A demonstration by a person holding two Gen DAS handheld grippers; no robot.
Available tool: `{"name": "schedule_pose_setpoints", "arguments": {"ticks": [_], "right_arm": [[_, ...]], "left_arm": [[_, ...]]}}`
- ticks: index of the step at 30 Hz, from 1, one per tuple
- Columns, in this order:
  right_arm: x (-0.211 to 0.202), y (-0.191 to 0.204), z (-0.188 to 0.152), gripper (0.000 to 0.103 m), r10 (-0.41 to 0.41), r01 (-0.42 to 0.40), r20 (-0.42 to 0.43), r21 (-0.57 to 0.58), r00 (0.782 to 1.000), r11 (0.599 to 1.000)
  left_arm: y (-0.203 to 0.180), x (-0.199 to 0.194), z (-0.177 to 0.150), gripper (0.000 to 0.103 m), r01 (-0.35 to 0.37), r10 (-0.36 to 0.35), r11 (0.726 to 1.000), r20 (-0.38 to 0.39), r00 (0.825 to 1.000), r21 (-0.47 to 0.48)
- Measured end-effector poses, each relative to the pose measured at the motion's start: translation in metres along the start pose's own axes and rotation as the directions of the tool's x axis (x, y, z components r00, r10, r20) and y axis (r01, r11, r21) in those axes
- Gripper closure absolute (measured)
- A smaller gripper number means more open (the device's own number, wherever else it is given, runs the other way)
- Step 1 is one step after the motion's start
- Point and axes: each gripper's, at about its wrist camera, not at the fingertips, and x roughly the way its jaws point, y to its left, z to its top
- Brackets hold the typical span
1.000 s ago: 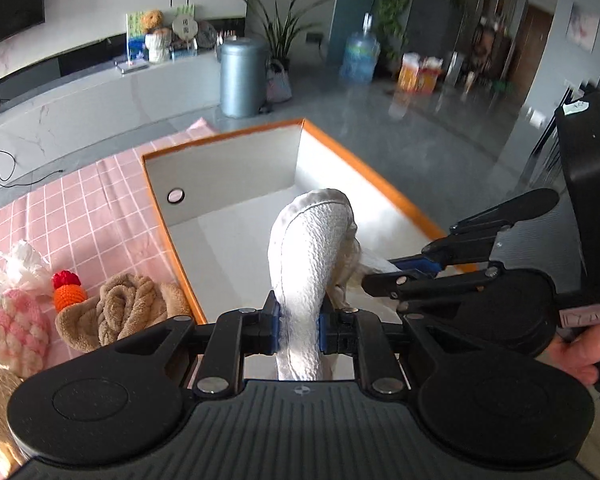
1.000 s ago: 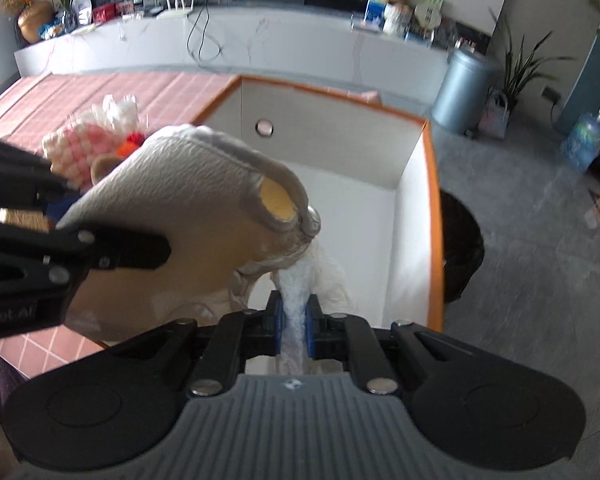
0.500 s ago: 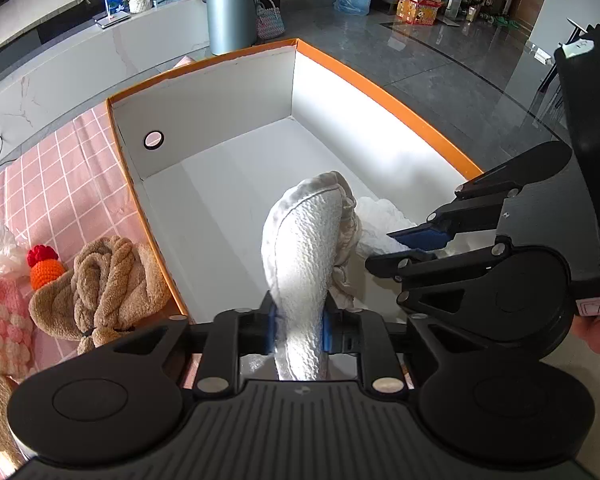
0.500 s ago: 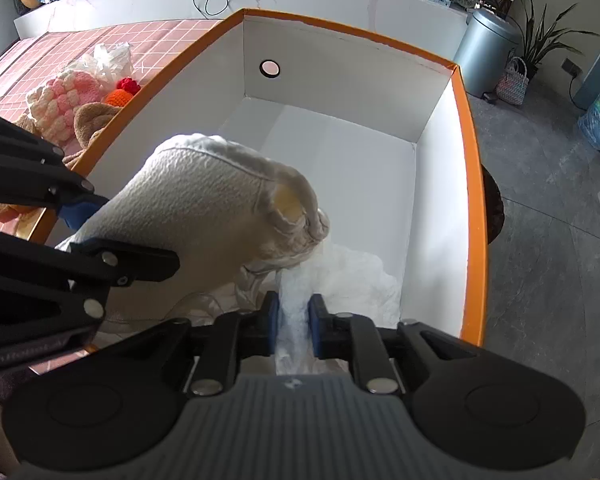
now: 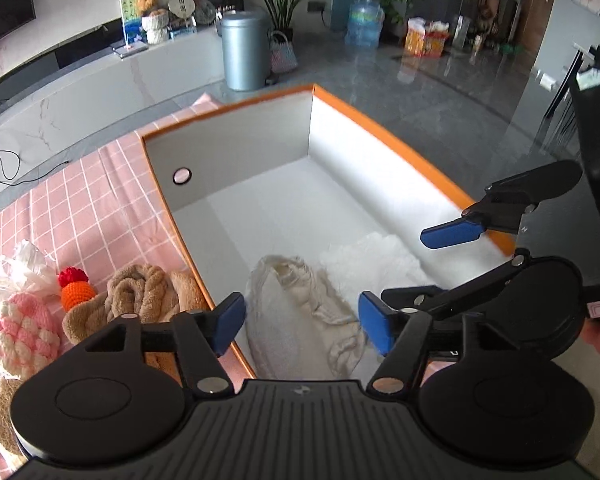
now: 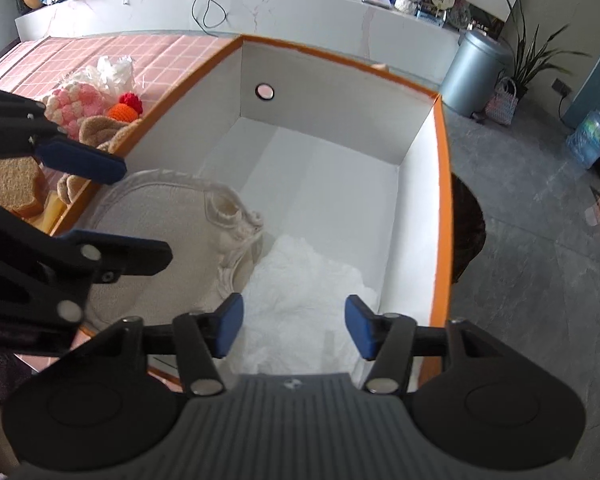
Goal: Organize soft objects
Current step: 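Open both tools to drop the towel and cloth into the box, then move both tools back from the box to the remaining soft items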
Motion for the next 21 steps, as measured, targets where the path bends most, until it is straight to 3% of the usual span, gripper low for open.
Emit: {"name": "schedule_pose_setpoints", "arguments": {"ticks": [9, 17, 21], "right_arm": [[-0.027, 0.005, -0.003, 0.020, -0.032, 0.033, 0.077, -0.009, 0.997, 0.999], [-0.052, 0.020, -0.009, 0.008, -0.093, 0.097, 0.158, -0.021, 0.983, 0.995], [-0.064, 0.033, -0.014, 0.007, -0.143, 0.155, 0.206, -0.043, 0.968, 0.987]], "left_arm": [[0.009, -0.038, -0.007, 0.018, 0.070, -0.058, 0.995, 0.147, 0.987, -0.074], [0.017, -0.061, -0.019, 0.016, 0.082, -0.048, 0.988, 0.245, 0.968, -0.131], [0.021, -0.069, -0.024, 0.016, 0.076, -0.036, 0.987, 0.275, 0.961, -0.138]]}}
